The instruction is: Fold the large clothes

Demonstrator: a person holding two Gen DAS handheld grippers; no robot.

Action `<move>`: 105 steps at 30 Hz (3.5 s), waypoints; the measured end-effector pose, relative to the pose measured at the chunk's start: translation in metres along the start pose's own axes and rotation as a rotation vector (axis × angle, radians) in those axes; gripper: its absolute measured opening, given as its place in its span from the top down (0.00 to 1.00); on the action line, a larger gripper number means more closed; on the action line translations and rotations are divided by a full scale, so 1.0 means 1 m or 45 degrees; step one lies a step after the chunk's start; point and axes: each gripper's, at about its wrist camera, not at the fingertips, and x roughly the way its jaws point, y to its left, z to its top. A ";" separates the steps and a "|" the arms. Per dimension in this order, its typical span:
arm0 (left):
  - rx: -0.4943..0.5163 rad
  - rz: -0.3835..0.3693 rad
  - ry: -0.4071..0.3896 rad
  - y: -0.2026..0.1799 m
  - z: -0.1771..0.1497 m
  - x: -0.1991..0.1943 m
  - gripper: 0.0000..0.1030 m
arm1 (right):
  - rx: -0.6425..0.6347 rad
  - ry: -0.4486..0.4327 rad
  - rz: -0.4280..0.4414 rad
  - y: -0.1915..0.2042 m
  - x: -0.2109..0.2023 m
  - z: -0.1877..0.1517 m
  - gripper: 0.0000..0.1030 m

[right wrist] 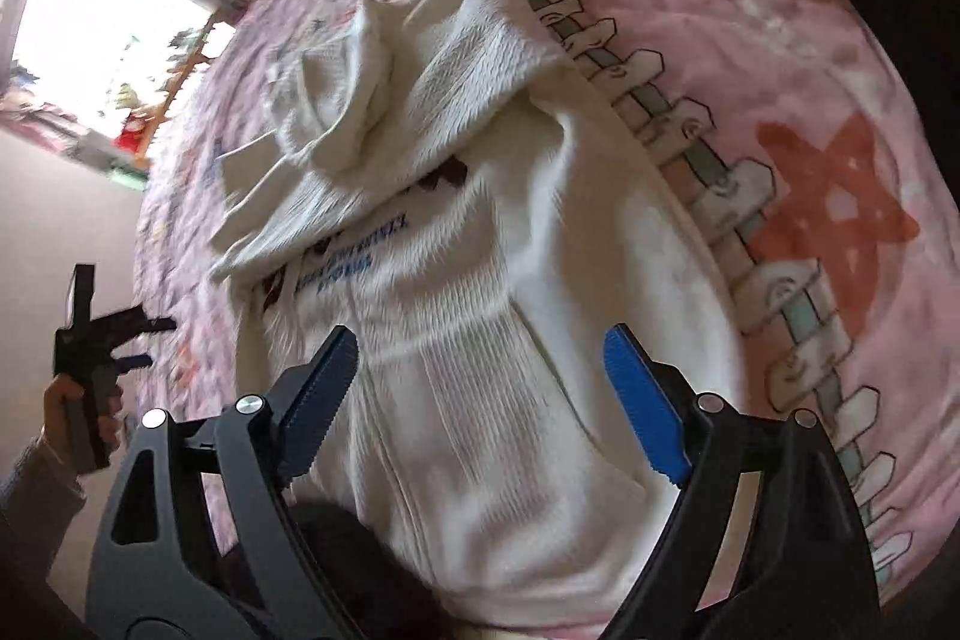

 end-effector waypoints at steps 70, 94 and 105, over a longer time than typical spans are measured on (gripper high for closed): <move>-0.021 -0.405 0.315 0.057 -0.289 0.120 0.17 | -0.212 0.477 0.068 -0.113 0.074 -0.137 0.05; 0.036 -0.542 0.342 0.005 -0.273 0.122 0.38 | -0.353 0.438 -0.124 -0.095 0.084 -0.153 0.05; 0.129 -0.432 0.313 0.029 -0.257 0.109 0.84 | -0.358 0.454 -0.150 -0.063 0.057 -0.144 0.76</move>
